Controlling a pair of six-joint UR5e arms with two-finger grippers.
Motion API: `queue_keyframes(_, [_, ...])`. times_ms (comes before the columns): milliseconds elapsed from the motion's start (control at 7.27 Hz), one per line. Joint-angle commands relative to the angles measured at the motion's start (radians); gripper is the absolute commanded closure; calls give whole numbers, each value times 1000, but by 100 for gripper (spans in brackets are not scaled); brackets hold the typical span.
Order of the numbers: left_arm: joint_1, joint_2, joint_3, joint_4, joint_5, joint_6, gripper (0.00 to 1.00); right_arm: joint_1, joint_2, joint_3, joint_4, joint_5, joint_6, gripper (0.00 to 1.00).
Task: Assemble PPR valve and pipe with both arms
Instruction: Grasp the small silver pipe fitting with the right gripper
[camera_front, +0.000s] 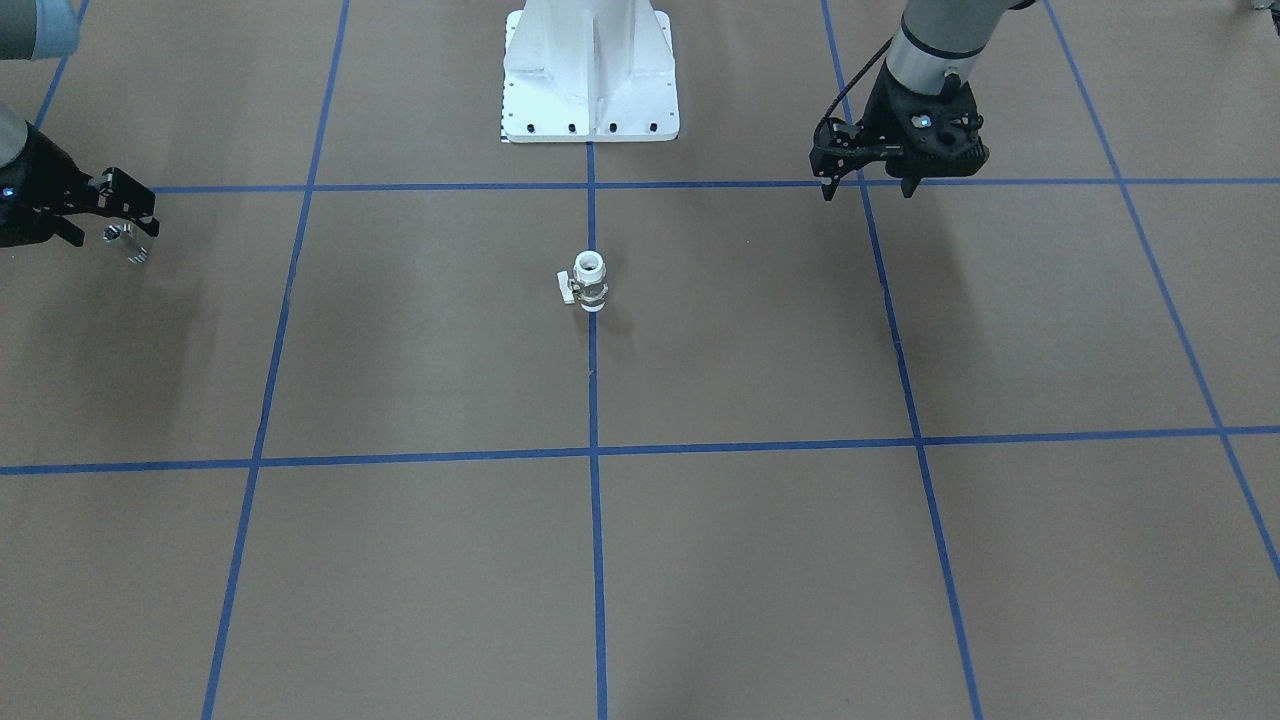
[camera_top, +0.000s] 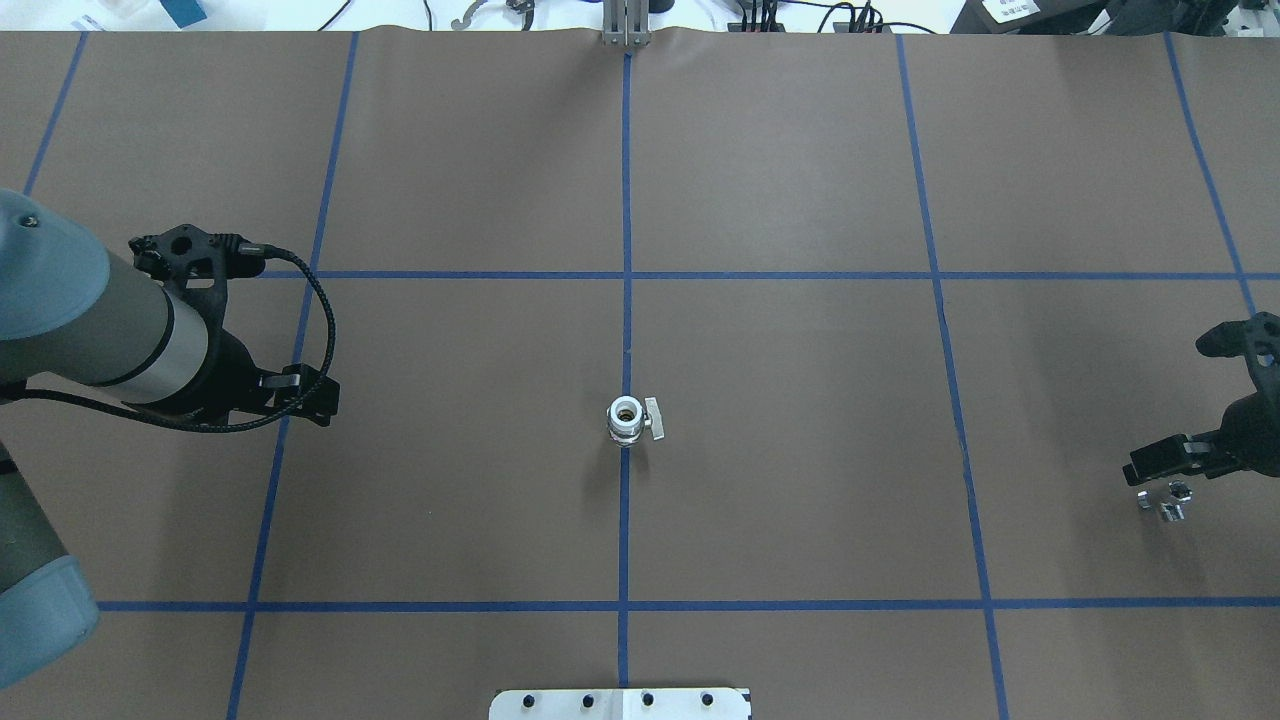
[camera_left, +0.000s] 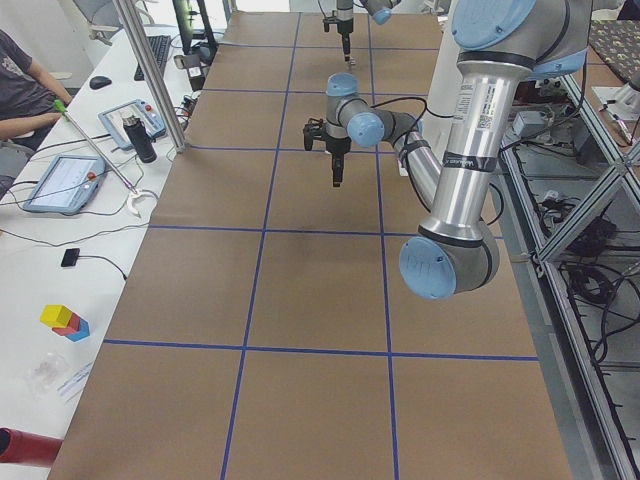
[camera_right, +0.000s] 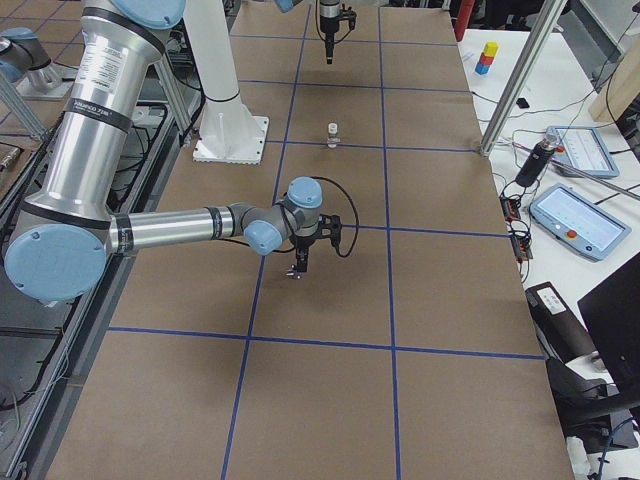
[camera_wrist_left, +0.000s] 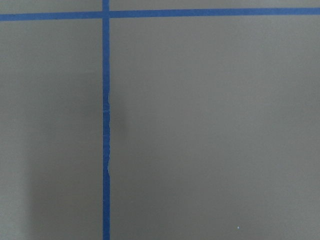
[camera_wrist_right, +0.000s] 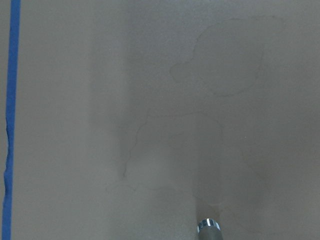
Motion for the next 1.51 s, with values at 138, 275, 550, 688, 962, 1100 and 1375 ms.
queue_keyframes(138, [-25,4,10,-1,-57,-1,5,-21,-16,-19,3,-15,2,0])
queue_keyframes(275, [-28,4,3,-1,-92,1,5,-28,-16,-21,3,-21,2,1])
queue_keyframes(550, [-28,-3,6,-4,-95,1,1,-33,-16,-28,3,-32,2,3])
queue_keyframes(688, [-28,-3,6,-4,-94,1,1,-36,-16,-28,3,-34,2,7])
queue_keyframes(962, [-28,-5,4,-4,-94,1,1,-47,-16,-31,3,-52,4,19])
queue_keyframes(1100, [-28,-5,9,-4,-92,-1,1,-45,-17,-34,5,-52,4,32])
queue_keyframes(1375, [-28,-5,12,-4,-92,-1,1,-45,-18,-36,5,-52,4,86])
